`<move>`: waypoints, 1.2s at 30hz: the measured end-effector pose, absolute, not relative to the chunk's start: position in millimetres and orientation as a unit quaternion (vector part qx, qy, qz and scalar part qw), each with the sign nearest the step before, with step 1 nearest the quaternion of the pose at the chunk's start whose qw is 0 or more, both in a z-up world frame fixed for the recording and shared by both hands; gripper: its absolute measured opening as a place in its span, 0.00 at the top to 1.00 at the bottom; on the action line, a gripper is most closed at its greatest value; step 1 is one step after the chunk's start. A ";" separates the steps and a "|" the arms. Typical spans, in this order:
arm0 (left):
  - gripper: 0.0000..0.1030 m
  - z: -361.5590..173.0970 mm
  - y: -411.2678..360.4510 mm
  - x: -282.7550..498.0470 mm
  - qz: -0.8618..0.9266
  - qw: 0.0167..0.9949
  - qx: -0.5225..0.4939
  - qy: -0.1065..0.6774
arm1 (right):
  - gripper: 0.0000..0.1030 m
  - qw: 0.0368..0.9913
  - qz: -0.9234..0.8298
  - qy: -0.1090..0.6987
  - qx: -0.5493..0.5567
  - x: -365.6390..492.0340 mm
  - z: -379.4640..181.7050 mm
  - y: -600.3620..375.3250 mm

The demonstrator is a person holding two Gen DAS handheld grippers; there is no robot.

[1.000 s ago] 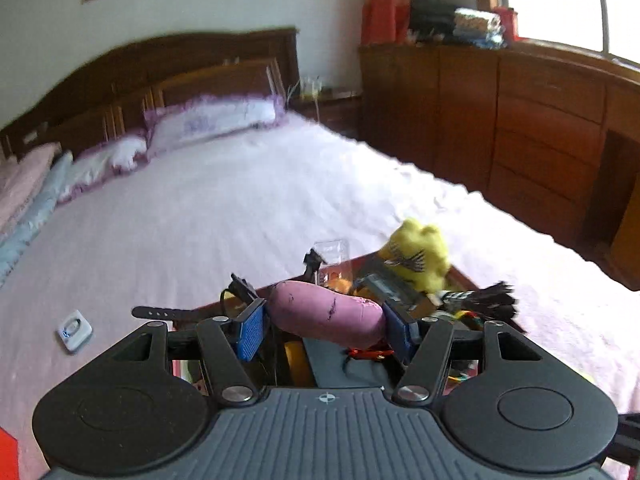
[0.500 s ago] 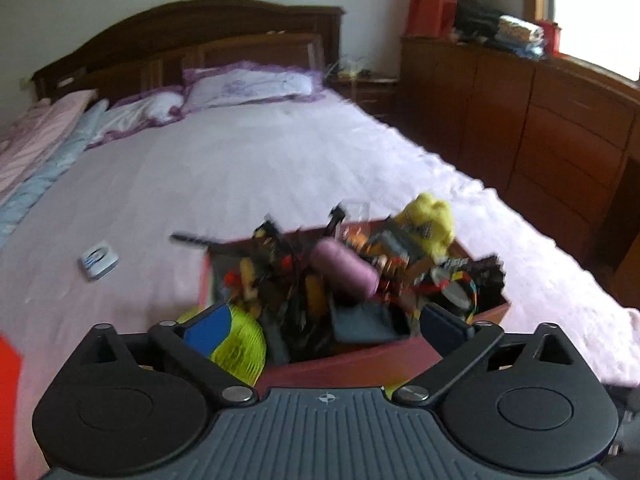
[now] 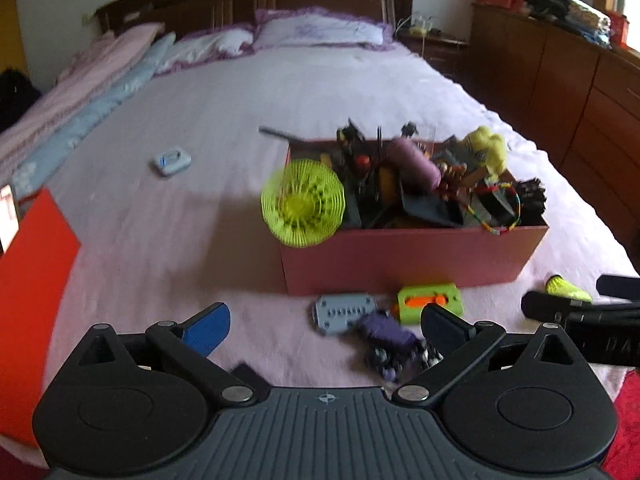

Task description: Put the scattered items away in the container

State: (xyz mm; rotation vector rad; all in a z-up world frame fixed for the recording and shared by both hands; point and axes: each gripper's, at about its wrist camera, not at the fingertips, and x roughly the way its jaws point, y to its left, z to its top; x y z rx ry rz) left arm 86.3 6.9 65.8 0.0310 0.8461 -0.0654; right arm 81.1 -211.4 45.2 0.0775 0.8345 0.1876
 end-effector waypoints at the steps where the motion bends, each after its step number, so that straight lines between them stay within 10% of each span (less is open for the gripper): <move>1: 0.00 66.0 8.2 84.8 -0.032 0.910 0.011 0.413 | 0.01 0.910 0.091 0.404 0.034 80.5 47.4 -210.1; 36: 0.00 74.0 10.2 69.1 -0.012 0.911 0.015 0.412 | 0.01 0.913 0.096 0.396 0.021 67.0 62.3 -202.1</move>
